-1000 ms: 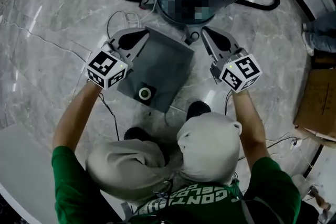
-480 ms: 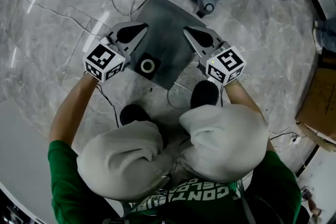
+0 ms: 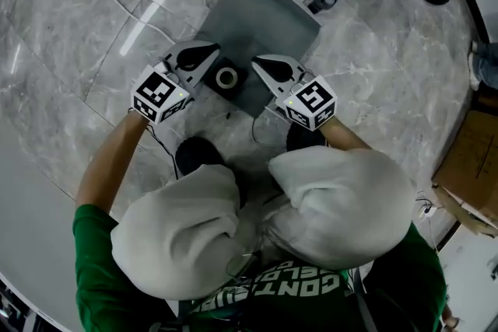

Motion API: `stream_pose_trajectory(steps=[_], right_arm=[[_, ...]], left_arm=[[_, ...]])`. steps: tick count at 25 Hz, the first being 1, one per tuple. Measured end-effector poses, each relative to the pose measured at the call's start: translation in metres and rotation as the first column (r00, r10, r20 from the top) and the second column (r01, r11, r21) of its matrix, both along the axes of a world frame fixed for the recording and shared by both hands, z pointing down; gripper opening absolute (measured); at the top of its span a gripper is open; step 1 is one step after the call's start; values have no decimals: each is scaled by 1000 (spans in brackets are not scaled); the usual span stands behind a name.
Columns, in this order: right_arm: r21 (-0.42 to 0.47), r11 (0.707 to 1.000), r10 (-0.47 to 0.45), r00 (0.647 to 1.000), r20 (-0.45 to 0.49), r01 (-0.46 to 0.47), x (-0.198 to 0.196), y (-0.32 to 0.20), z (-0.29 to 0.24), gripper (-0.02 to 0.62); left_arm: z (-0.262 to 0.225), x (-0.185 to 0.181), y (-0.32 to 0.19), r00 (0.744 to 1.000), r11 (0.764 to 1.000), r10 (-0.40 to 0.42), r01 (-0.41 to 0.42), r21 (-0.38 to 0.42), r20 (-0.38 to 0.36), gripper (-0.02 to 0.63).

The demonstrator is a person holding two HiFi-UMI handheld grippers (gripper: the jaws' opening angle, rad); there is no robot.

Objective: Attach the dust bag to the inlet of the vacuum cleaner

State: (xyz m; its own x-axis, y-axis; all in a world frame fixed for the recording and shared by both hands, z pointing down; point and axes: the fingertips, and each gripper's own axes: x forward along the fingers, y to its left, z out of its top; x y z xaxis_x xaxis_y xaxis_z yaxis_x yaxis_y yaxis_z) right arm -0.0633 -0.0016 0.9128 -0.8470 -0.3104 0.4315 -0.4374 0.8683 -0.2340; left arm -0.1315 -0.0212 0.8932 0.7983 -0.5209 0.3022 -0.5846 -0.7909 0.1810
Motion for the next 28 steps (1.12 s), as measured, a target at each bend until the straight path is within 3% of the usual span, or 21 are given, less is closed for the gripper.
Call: stream_pose_trajectory(steps=[7, 10, 16, 19, 25, 28], right_arm=[[-10, 992, -130, 990, -51, 129, -29, 47, 33, 9], [-31, 979, -202, 975, -88, 200, -36, 69, 48, 9], [-27, 946, -319, 917, -238, 322, -38, 98, 86, 20], [-1, 924, -364, 880, -305, 382, -34, 107, 100, 83], [154, 886, -324, 821, -470, 438, -36, 113, 118, 89], [224, 867, -286, 812, -509, 445, -37, 112, 120, 89]], left_arm=[[48, -10, 41, 996, 997, 29, -23, -80, 79, -3], [55, -9, 51, 997, 997, 28, -22, -76, 69, -3], [74, -12, 65, 995, 996, 30, -21, -89, 99, -3], [81, -8, 68, 994, 995, 33, -22, -96, 107, -3], [87, 1, 69, 989, 994, 67, -54, -100, 129, -3], [89, 1, 70, 988, 994, 68, -55, -99, 137, -3]])
